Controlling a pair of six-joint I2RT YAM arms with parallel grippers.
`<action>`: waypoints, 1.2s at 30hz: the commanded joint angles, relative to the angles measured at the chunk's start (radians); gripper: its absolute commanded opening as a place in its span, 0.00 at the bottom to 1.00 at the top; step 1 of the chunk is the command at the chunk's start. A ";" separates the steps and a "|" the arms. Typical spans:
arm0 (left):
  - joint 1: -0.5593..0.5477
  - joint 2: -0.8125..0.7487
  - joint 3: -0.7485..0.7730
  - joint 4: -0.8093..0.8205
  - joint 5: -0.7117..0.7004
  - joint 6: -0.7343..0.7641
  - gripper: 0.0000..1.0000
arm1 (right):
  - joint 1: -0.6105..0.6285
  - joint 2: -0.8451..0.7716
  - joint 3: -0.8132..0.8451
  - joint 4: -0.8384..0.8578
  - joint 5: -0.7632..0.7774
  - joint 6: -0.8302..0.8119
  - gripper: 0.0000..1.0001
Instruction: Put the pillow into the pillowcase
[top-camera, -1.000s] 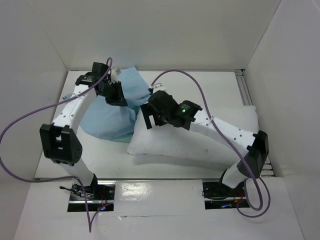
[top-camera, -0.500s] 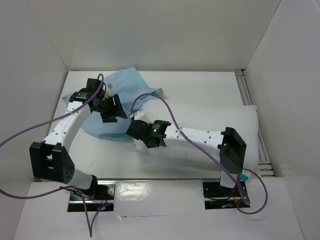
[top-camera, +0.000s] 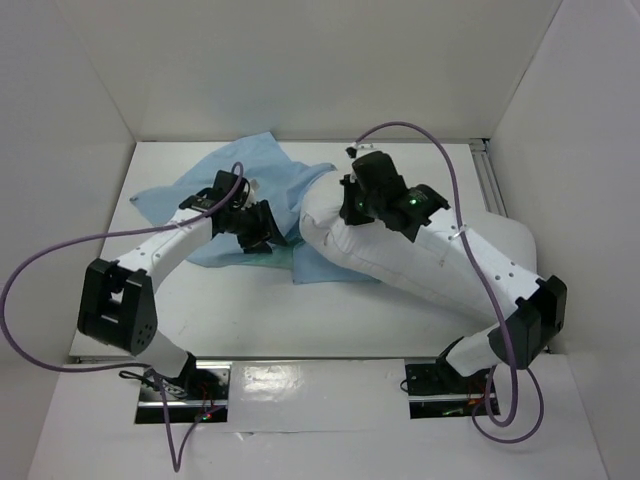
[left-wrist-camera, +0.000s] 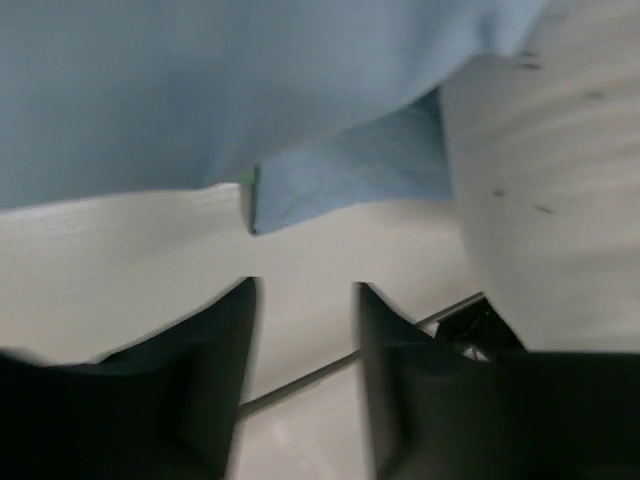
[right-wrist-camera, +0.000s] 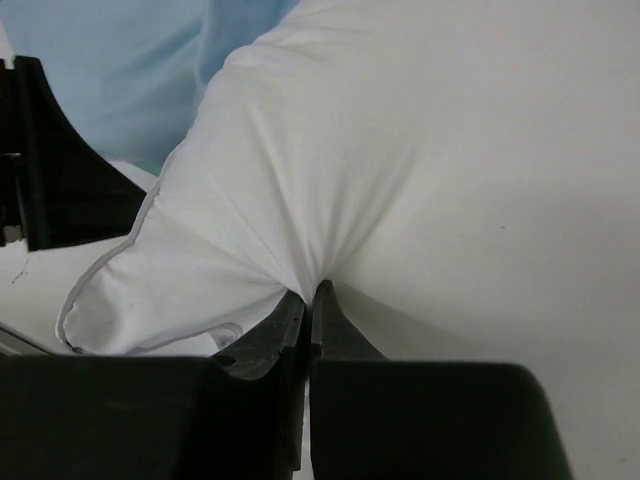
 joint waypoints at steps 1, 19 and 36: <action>-0.007 0.072 -0.009 0.101 -0.006 -0.033 0.47 | -0.056 -0.030 -0.020 0.061 -0.200 -0.041 0.00; -0.207 0.340 0.022 0.199 -0.207 -0.031 0.65 | -0.225 -0.030 0.051 0.021 -0.263 -0.091 0.00; -0.380 -0.034 -0.157 0.137 -0.086 -0.057 0.00 | -0.280 -0.030 0.062 0.087 -0.241 -0.044 0.00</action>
